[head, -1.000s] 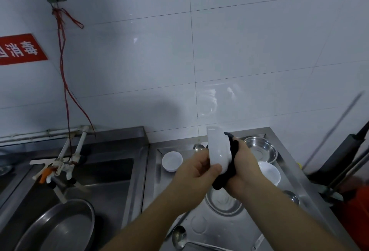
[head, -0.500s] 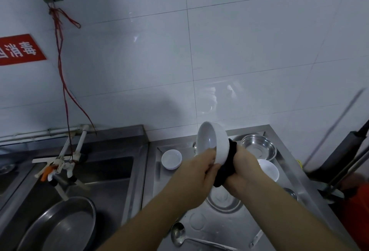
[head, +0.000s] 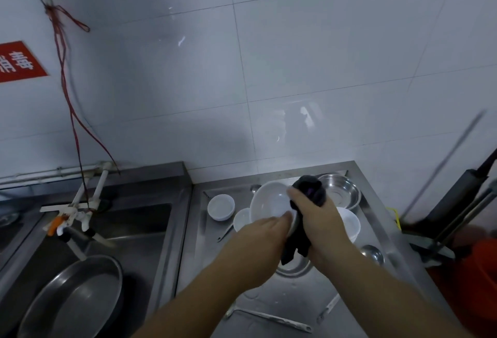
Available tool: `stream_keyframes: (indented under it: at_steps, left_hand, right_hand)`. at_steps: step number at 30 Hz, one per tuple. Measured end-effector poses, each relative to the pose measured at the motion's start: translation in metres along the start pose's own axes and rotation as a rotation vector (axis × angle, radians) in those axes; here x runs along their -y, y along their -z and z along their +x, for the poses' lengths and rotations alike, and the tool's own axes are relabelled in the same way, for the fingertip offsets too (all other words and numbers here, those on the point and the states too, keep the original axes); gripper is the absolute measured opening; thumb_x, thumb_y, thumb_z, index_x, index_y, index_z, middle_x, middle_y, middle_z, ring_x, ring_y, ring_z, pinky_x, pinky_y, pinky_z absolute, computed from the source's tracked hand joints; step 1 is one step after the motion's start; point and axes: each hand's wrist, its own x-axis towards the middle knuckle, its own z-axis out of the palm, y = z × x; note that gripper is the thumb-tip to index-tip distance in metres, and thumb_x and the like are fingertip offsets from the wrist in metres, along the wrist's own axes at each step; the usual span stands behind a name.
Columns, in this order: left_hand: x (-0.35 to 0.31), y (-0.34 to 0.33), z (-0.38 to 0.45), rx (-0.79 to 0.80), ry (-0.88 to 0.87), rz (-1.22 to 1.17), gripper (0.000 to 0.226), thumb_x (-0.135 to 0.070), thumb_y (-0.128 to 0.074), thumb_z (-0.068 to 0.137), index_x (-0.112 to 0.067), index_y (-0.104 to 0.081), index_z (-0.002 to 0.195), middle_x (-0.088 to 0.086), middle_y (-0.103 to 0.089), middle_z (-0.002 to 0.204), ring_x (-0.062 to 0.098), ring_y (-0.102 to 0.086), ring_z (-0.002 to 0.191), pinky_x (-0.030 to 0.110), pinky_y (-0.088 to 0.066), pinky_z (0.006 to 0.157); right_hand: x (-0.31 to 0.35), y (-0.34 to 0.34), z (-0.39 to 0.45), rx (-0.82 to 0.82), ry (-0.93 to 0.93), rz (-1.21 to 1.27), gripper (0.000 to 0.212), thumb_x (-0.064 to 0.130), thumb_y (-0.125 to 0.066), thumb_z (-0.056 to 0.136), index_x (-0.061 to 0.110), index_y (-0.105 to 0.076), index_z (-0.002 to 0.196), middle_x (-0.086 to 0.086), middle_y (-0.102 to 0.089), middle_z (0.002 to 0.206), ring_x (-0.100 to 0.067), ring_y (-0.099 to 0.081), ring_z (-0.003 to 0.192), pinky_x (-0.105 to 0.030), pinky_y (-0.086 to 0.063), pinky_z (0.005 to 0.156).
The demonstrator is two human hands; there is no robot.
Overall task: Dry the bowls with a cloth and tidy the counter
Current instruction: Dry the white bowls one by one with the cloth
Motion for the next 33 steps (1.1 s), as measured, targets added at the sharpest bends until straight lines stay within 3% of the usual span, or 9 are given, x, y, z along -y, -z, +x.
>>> stream_keyframes:
  at_steps: [6, 10, 14, 17, 19, 21, 26, 29, 33]
  left_hand:
    - [-0.020, -0.017, 0.010, 0.003, -0.049, 0.043, 0.045, -0.036, -0.043, 0.106, -0.026, -0.049, 0.150, -0.007, -0.063, 0.145, 0.015, -0.057, 0.132, 0.041, -0.049, 0.110]
    - [-0.037, -0.038, 0.007, -0.199, 0.234, -0.176, 0.048, -0.047, -0.043, 0.107, -0.034, -0.042, 0.153, -0.016, -0.028, 0.169, 0.005, -0.015, 0.159, 0.035, -0.015, 0.129]
    - [-0.033, -0.046, 0.016, -0.206, 0.651, -0.687, 0.053, -0.043, -0.041, 0.111, -0.031, -0.034, 0.161, -0.004, -0.039, 0.164, 0.013, -0.040, 0.146, 0.034, -0.035, 0.119]
    - [-0.027, -0.051, 0.021, -0.148, 0.745, -0.981, 0.027, -0.037, -0.043, 0.112, -0.046, -0.066, 0.122, -0.009, -0.068, 0.133, 0.008, -0.066, 0.111, 0.022, -0.050, 0.092]
    - [-0.021, -0.054, 0.023, -0.111, 0.761, -1.209, 0.034, -0.030, -0.047, 0.112, -0.044, -0.076, 0.101, -0.007, -0.078, 0.105, 0.012, -0.076, 0.093, 0.023, -0.059, 0.075]
    - [-0.015, -0.054, 0.026, -0.045, 0.769, -1.347, 0.037, -0.024, -0.051, 0.110, -0.042, -0.080, 0.097, -0.006, -0.081, 0.100, 0.012, -0.078, 0.091, 0.024, -0.062, 0.072]
    - [-0.011, -0.068, 0.036, 0.090, 0.717, -1.399, 0.025, -0.019, -0.056, 0.108, -0.031, -0.076, 0.117, -0.003, -0.081, 0.109, 0.016, -0.078, 0.098, 0.030, -0.064, 0.078]
    - [-0.017, -0.081, 0.043, 0.151, 0.711, -1.422, 0.024, -0.017, -0.059, 0.106, -0.024, -0.074, 0.122, 0.002, -0.080, 0.113, 0.019, -0.079, 0.097, 0.029, -0.064, 0.075]
    - [-0.030, -0.101, 0.051, 0.260, 0.737, -1.419, 0.025, -0.016, -0.058, 0.107, -0.019, -0.073, 0.126, 0.007, -0.077, 0.120, 0.021, -0.078, 0.101, 0.032, -0.065, 0.079]
  right_hand:
    - [-0.013, 0.051, 0.013, -0.032, -0.009, -0.118, 0.024, 0.013, -0.077, 0.086, 0.016, -0.071, 0.109, -0.017, -0.077, 0.094, -0.029, -0.078, 0.078, -0.037, -0.062, 0.056]
    - [-0.025, 0.076, 0.025, -0.058, -0.076, -0.028, 0.024, 0.014, -0.076, 0.089, 0.010, -0.071, 0.112, -0.022, -0.077, 0.099, -0.041, -0.077, 0.085, -0.044, -0.063, 0.062]
    - [-0.039, 0.093, 0.026, -0.124, -0.092, 0.026, 0.029, 0.022, -0.077, 0.083, 0.015, -0.070, 0.111, -0.016, -0.071, 0.091, -0.034, -0.067, 0.064, -0.037, -0.047, 0.051]
    - [-0.048, 0.098, 0.024, -0.178, -0.085, 0.059, 0.020, 0.018, -0.077, 0.087, 0.017, -0.072, 0.106, -0.016, -0.071, 0.093, -0.031, -0.067, 0.059, -0.046, -0.044, 0.058]
    - [-0.053, 0.102, 0.022, -0.228, -0.068, 0.080, 0.019, 0.014, -0.076, 0.089, 0.014, -0.071, 0.107, -0.019, -0.071, 0.094, -0.035, -0.065, 0.060, -0.047, -0.044, 0.059]
    - [-0.057, 0.109, 0.018, -0.255, -0.056, 0.090, 0.018, 0.012, -0.074, 0.091, 0.014, -0.070, 0.108, -0.022, -0.068, 0.090, -0.039, -0.060, 0.060, -0.041, -0.042, 0.053]
    - [-0.066, 0.125, 0.009, -0.376, -0.021, 0.092, 0.021, 0.004, -0.071, 0.094, 0.024, -0.077, 0.095, -0.017, -0.074, 0.085, -0.038, -0.068, 0.071, -0.042, -0.052, 0.052]
    - [-0.073, 0.137, 0.004, -0.513, -0.031, 0.088, 0.020, 0.008, -0.078, 0.091, 0.022, -0.074, 0.105, -0.011, -0.080, 0.090, -0.037, -0.076, 0.079, -0.040, -0.057, 0.050]
    - [-0.077, 0.160, -0.007, -0.595, -0.053, 0.154, 0.018, 0.012, -0.081, 0.090, 0.019, -0.073, 0.105, -0.011, -0.081, 0.085, -0.028, -0.079, 0.070, -0.039, -0.060, 0.049]
